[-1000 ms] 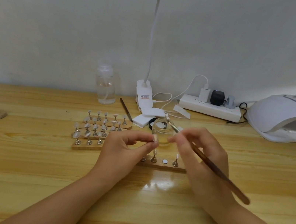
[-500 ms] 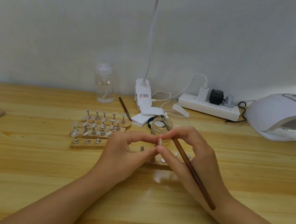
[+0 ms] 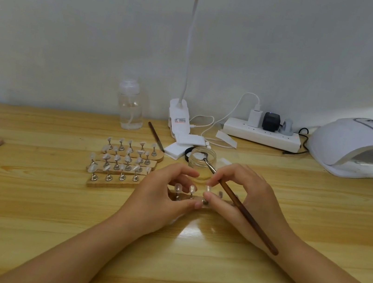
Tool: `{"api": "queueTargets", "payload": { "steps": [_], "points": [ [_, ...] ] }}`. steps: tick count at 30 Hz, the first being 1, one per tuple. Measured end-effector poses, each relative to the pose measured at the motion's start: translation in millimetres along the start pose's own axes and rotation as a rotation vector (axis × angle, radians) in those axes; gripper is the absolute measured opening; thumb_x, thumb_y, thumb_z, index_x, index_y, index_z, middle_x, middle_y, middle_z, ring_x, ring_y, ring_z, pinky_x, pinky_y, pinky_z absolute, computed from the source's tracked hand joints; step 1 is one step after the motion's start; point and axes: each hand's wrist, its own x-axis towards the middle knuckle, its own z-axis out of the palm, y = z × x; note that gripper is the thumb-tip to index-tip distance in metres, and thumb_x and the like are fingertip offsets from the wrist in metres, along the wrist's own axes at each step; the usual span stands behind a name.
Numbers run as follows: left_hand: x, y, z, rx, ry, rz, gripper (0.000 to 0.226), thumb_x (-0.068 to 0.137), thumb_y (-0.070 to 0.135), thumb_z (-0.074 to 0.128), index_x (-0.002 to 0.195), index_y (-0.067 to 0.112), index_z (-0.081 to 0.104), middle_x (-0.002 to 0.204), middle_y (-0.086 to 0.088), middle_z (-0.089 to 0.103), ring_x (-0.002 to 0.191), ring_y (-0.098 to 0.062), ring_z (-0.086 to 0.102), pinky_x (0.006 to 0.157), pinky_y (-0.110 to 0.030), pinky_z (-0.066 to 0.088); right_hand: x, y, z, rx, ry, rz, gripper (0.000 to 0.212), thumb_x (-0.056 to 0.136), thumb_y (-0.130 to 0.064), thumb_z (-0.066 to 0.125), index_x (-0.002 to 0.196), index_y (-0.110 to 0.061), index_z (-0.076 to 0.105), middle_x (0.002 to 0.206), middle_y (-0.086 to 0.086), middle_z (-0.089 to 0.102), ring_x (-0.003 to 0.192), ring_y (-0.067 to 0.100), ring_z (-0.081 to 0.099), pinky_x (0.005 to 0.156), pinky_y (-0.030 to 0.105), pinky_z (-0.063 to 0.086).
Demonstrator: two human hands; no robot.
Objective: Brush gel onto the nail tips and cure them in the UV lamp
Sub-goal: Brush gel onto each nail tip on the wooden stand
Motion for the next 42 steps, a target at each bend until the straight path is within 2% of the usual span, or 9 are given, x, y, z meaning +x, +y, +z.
{"api": "queueTargets", "payload": {
  "steps": [5,10,17,21,26,30,34,39,42],
  "points": [
    [0.5,-1.0,-0.4,0.023,-0.027,0.001,0.037,0.067,0.026,0.078,0.098,0.036,0.058,0.082,0.008,0.066,0.081,-0.004,0.059,0.068,-0.012,0.044,0.1,3.4,0.3,-0.019,-0.026,-0.013,0.02,0.071,-0.017,0.078,0.085,-0.02,0.064,0.082,-0.009,0.064,0.085,0.003,0.056,0.088,0.024,0.038],
    [0.2,-0.7,-0.2,0.02,-0.007,-0.018,0.036,0.068,0.024,0.077,0.094,0.038,0.057,0.083,0.009,0.066,0.08,-0.001,0.058,0.069,-0.012,0.044,1.5,5.4,-3.1,-0.038,-0.026,-0.029,0.027,0.066,-0.021,0.081,0.087,-0.019,0.064,0.083,-0.011,0.065,0.085,0.004,0.059,0.087,0.027,0.04],
    [-0.2,-0.9,-0.2,0.006,0.032,-0.051,0.037,0.069,0.021,0.078,0.091,0.04,0.056,0.081,0.011,0.066,0.078,0.0,0.056,0.07,-0.015,0.045,2.0,15.9,-9.5,-0.079,-0.065,-0.046,0.025,0.07,-0.02,0.079,0.087,-0.024,0.061,0.083,-0.015,0.063,0.086,-0.002,0.055,0.09,0.014,0.031],
    [-0.1,-1.4,0.5,0.018,0.036,-0.047,0.038,0.069,0.022,0.077,0.092,0.042,0.054,0.081,0.012,0.065,0.076,0.002,0.054,0.069,-0.012,0.042,1.8,16.3,-6.4,-0.099,-0.039,-0.119,0.02,0.071,-0.017,0.077,0.085,-0.019,0.064,0.083,-0.011,0.065,0.087,0.003,0.055,0.085,0.02,0.036],
    [-0.2,-0.9,0.7,0.019,0.041,-0.03,0.04,0.071,0.019,0.077,0.092,0.043,0.052,0.081,0.011,0.064,0.075,0.003,0.052,0.066,-0.008,0.04,0.9,9.8,-5.2,-0.143,0.045,-0.237,0.019,0.071,-0.031,0.066,0.081,-0.015,0.065,0.077,-0.007,0.064,0.078,0.003,0.055,0.08,0.027,0.04],
    [-1.2,2.1,1.0,0.025,0.053,0.012,0.04,0.069,0.025,0.077,0.095,0.044,0.053,0.09,0.016,0.063,0.088,0.005,0.054,0.069,-0.006,0.039,-0.4,4.3,-3.7,-0.05,0.146,-0.207,0.021,0.073,-0.032,0.061,0.083,-0.014,0.063,0.079,-0.006,0.063,0.079,0.002,0.054,0.08,0.026,0.041],
    [-2.2,7.9,0.5,0.017,0.096,0.155,0.027,0.066,0.04,0.069,0.092,0.039,0.063,0.092,0.019,0.063,0.093,0.006,0.055,0.076,-0.004,0.037,-1.6,-2.9,1.0,0.007,0.185,-0.212,0.023,0.074,-0.033,0.063,0.086,-0.013,0.063,0.083,-0.007,0.063,0.081,0.003,0.057,0.078,0.034,0.048],
    [-3.9,7.3,0.9,-0.013,0.098,0.25,0.021,0.071,0.029,0.065,0.087,0.017,0.073,0.089,0.008,0.067,0.087,-0.003,0.061,0.077,-0.016,0.045,-3.6,-8.4,4.7,0.039,0.184,-0.236,0.024,0.075,-0.031,0.064,0.089,-0.012,0.064,0.084,-0.004,0.064,0.081,0.009,0.06,0.075,0.038,0.051],
    [-3.8,8.2,0.6,-0.056,0.14,0.263,0.016,0.071,0.024,0.066,0.085,0.019,0.072,0.085,0.008,0.068,0.082,-0.002,0.061,0.073,-0.012,0.044,-2.5,-9.5,3.0,0.078,0.179,-0.177,0.03,0.075,-0.038,0.063,0.092,-0.013,0.063,0.088,-0.004,0.065,0.083,0.011,0.062,0.078,0.036,0.051]
  ]
}}
